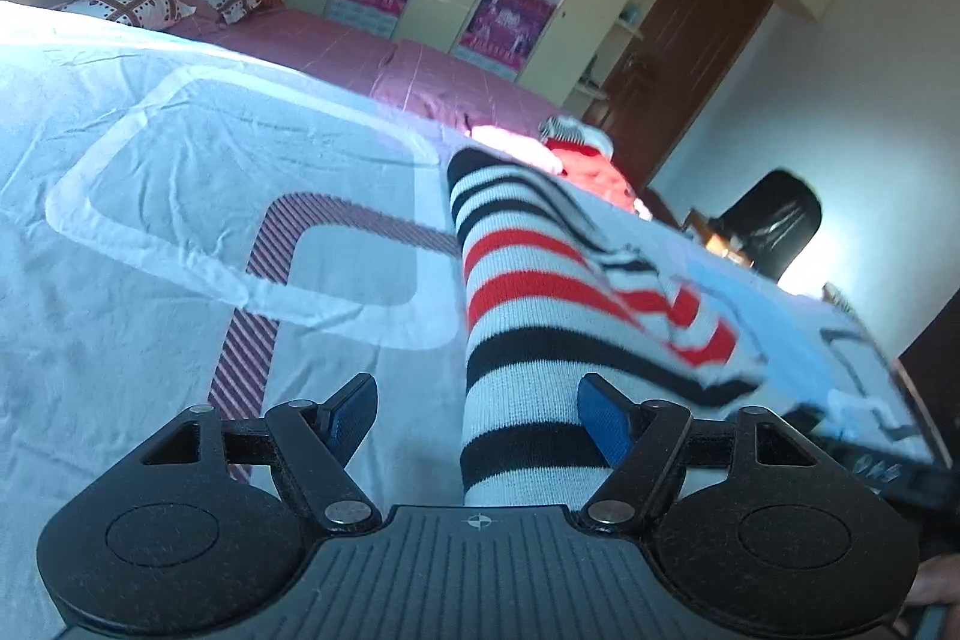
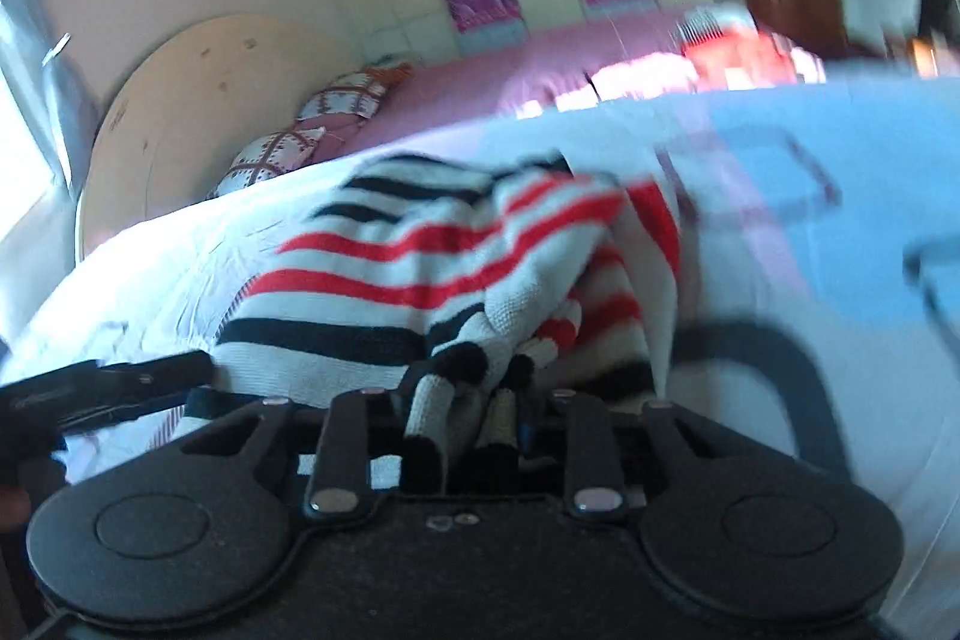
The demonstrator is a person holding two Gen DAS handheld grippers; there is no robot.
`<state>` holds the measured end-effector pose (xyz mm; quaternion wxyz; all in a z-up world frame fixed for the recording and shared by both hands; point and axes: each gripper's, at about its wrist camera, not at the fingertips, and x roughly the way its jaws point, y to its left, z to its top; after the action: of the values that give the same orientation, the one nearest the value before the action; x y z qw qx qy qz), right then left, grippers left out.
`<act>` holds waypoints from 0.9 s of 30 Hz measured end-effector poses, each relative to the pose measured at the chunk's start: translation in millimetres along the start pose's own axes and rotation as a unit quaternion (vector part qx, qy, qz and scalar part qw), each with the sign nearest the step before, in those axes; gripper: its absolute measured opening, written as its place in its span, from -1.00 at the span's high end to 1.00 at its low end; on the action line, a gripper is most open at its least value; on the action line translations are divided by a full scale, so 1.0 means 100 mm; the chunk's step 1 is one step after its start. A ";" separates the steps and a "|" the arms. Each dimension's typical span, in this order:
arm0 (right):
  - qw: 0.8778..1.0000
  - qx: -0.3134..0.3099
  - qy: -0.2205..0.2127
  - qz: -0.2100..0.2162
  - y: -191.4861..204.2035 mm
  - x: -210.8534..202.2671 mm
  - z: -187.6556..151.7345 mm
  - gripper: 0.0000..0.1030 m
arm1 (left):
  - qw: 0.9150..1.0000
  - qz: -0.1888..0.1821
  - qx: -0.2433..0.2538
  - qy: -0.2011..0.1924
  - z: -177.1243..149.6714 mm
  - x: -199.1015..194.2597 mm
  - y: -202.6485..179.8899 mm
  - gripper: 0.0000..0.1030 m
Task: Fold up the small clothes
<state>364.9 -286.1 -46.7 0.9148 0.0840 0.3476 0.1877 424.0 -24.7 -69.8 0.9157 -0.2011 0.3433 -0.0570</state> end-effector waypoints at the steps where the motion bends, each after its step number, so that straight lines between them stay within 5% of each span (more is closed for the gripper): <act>1: 1.000 -0.024 -0.019 -0.001 0.07 -0.08 0.04 0.50 | 1.000 -0.001 -0.003 0.002 -0.01 0.00 0.00 -0.41; 5: 0.996 -0.049 -0.077 0.013 0.08 -0.39 0.08 0.51 | 1.000 -0.016 0.007 0.011 -0.05 0.00 -0.10 -0.41; 8: 1.000 0.009 0.019 -0.014 -0.28 -0.01 -0.10 0.50 | 0.999 -0.012 0.032 0.034 -0.12 0.08 -0.22 -0.41; 11: 0.993 0.109 0.018 0.039 -0.59 0.01 -0.19 0.36 | 0.999 -0.006 0.041 0.027 -0.11 0.00 -0.28 -0.41; 13: 0.985 0.158 0.000 0.067 -0.73 -0.01 -0.17 -0.06 | 0.999 -0.013 0.032 0.008 -0.06 -0.08 -0.24 -0.41; 21: 0.948 0.269 0.001 0.170 -1.18 0.38 -0.04 -0.10 | 1.000 -0.012 -0.012 0.006 0.12 0.09 0.03 -0.41; 23: 0.960 0.244 0.001 0.136 -1.11 0.42 0.05 0.63 | 0.999 -0.017 -0.028 0.007 0.12 0.13 0.05 -0.41; 25: 0.983 0.159 -0.012 0.092 -0.87 0.34 0.18 0.65 | 1.000 -0.017 -0.023 0.002 0.13 0.14 0.02 -0.40; 27: 0.995 0.028 -0.075 0.063 -0.49 0.07 0.25 0.65 | 1.000 -0.008 -0.002 -0.002 0.10 0.14 -0.05 -0.40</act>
<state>400.8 -328.5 -46.4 0.9220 0.1453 0.2767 0.2286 440.9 -29.8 -69.1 0.9156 -0.2058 0.3395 -0.0635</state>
